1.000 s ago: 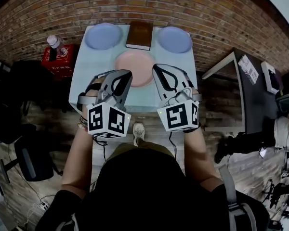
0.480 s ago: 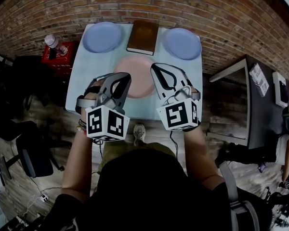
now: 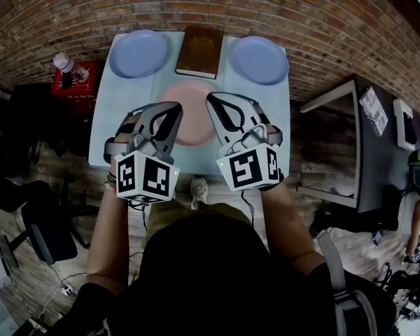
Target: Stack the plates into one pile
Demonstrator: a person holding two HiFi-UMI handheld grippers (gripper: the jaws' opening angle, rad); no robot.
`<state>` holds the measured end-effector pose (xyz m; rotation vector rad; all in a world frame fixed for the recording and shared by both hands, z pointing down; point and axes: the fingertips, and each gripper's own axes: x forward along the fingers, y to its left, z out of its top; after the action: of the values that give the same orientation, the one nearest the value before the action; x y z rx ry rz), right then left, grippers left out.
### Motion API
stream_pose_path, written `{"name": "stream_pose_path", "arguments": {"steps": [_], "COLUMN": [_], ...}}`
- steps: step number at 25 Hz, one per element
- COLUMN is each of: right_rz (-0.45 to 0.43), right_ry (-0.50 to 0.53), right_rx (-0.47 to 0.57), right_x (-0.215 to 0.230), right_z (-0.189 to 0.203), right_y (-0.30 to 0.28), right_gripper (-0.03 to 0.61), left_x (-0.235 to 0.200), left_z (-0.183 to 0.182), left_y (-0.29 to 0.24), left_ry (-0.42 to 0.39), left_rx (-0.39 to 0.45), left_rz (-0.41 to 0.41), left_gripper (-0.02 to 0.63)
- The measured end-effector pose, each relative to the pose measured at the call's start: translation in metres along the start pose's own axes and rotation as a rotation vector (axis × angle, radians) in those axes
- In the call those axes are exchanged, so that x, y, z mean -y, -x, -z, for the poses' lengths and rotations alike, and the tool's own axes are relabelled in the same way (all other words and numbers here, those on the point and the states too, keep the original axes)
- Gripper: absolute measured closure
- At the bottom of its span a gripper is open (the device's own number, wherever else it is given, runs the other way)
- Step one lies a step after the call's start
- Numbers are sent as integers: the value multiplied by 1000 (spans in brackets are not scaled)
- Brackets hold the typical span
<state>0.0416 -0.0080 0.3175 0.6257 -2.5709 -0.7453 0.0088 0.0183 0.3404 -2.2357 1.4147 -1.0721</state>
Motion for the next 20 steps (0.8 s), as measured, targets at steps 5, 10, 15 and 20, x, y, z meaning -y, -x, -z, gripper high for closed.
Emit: {"name": "stream_pose_path", "arguments": {"steps": [5, 10, 15, 20], "right_rz": [10, 11, 6, 6], "right_ry": [-12, -21, -17, -20], "right_rx": [-20, -38, -70, -91], "right_x": [6, 6, 5, 7], "right_z": [9, 19, 37, 51], "right_y": [3, 8, 16, 24], "right_gripper": [545, 545, 545, 545], "left_x": [7, 48, 97, 141], "left_z": [2, 27, 72, 105], "left_y": [-14, -38, -63, -77], "left_ry": [25, 44, -10, -32], "left_rx": [1, -31, -146, -230], "left_rz": [35, 164, 239, 334], "left_gripper": [588, 471, 453, 448]}}
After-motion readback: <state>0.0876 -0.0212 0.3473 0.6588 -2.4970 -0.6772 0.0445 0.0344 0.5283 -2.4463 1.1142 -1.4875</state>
